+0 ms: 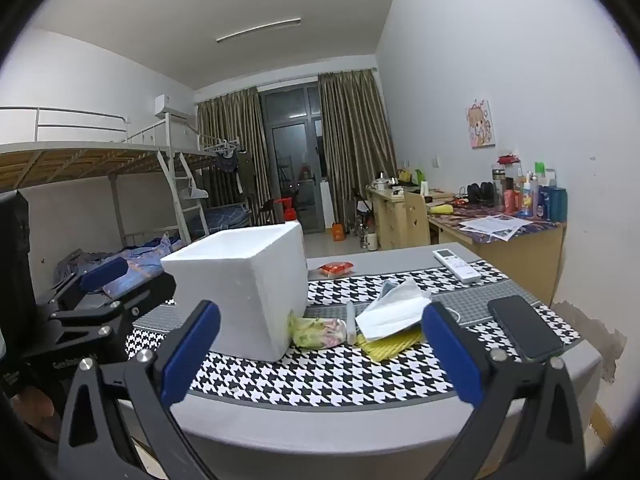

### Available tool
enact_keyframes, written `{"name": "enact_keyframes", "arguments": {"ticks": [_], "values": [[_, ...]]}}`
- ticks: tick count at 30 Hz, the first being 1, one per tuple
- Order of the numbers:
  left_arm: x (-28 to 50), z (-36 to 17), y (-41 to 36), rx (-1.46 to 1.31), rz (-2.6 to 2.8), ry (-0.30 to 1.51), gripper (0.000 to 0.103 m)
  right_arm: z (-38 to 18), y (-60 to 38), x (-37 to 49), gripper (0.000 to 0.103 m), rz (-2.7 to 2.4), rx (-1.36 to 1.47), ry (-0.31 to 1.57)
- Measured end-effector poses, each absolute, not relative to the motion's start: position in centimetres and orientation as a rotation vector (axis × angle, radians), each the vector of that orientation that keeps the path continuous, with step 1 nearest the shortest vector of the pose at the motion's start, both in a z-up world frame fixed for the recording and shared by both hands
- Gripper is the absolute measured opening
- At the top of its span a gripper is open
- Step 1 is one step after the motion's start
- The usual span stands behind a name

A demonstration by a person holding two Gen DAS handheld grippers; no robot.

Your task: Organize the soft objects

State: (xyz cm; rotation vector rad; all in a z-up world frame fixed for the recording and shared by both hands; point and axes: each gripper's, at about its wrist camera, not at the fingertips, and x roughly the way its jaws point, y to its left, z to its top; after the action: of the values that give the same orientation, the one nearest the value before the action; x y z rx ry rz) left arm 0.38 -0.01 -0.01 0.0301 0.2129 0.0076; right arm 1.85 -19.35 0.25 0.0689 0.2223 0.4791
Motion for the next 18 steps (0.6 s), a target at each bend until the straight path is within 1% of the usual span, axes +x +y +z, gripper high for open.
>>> {"name": "enact_keyframes", "arguments": {"ticks": [7, 10, 18], "values": [[1.9, 0.0, -0.1, 0.009, -0.005, 0.223, 0.102, 0.3, -19.5, 1.9, 0.102, 0.481, 0.069, 0.233], [0.6, -0.4, 0.4, 0.005, -0.012, 0.201, 0.102, 0.2, -19.1, 1.9, 0.102, 0.479, 0.067, 0.236], [0.6, -0.4, 0.4, 0.004, -0.004, 0.208, 0.102, 0.2, -19.4, 1.9, 0.102, 0.480, 0.070, 0.235]]}}
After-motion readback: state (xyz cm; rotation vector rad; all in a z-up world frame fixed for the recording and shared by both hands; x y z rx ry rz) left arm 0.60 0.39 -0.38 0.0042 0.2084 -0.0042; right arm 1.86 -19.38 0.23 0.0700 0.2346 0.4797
